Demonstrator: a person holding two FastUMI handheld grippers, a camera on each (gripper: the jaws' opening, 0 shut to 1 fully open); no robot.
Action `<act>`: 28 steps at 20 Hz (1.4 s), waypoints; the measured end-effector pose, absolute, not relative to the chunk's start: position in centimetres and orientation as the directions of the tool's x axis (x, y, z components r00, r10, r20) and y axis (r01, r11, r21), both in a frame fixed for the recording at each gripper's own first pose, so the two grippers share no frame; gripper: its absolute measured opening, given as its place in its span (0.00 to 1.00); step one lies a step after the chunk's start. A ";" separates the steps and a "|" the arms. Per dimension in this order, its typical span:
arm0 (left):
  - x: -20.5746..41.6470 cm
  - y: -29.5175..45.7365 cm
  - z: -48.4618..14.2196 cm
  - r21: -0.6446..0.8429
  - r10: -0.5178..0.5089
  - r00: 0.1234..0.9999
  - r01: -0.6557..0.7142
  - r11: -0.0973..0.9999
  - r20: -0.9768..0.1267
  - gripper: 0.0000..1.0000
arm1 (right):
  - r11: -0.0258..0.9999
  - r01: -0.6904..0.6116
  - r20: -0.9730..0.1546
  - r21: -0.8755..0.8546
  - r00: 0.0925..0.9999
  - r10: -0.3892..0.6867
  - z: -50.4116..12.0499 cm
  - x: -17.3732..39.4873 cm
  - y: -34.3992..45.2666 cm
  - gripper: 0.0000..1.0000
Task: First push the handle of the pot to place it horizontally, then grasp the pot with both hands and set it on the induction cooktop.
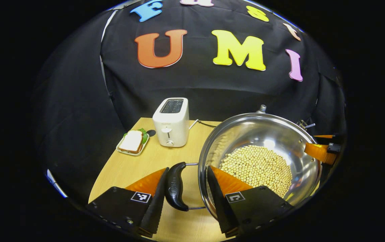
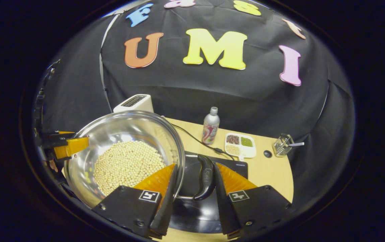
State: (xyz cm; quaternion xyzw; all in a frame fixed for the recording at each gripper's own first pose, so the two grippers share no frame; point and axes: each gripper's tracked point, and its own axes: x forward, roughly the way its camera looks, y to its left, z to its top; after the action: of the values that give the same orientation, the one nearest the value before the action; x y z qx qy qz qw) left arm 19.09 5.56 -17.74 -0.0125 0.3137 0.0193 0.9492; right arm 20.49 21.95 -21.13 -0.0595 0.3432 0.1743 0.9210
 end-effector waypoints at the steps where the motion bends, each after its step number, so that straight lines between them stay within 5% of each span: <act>1: 19.2 4.4 -17.4 -0.016 0.019 0.802 -0.035 0.999 -0.596 0.65 | 0.935 -0.353 -0.650 0.006 0.709 0.272 -20.6 20.5 20.7 0.60; 10: 21.0 -6.5 -15.5 -0.021 -0.067 0.828 0.067 0.998 -0.557 0.65 | 0.967 -0.255 -0.624 0.016 0.753 0.209 -19.3 21.5 8.7 0.60; 11: 21.2 -7.6 -15.7 -0.015 -0.073 0.823 0.078 0.997 -0.563 0.75 | 0.969 -0.246 -0.620 0.010 0.759 0.199 -19.3 21.7 7.6 0.60; 12: 21.3 -8.6 -16.0 -0.009 -0.078 0.818 0.089 0.996 -0.570 0.65 | 0.971 -0.238 -0.622 0.002 0.760 0.187 -19.6 21.8 6.8 0.58; 28: 25.6 -12.2 -24.4 -0.023 -0.092 0.740 0.103 0.994 -0.667 0.65 | 0.982 -0.185 -0.700 0.026 0.698 0.150 -28.6 25.0 4.3 0.60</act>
State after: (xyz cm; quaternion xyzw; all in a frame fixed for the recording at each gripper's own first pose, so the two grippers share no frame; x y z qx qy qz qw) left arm 25.60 -12.21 -24.45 0.0076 0.3570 -0.0524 0.9326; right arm 25.02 4.32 -28.57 -0.0232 0.3777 0.0909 0.9212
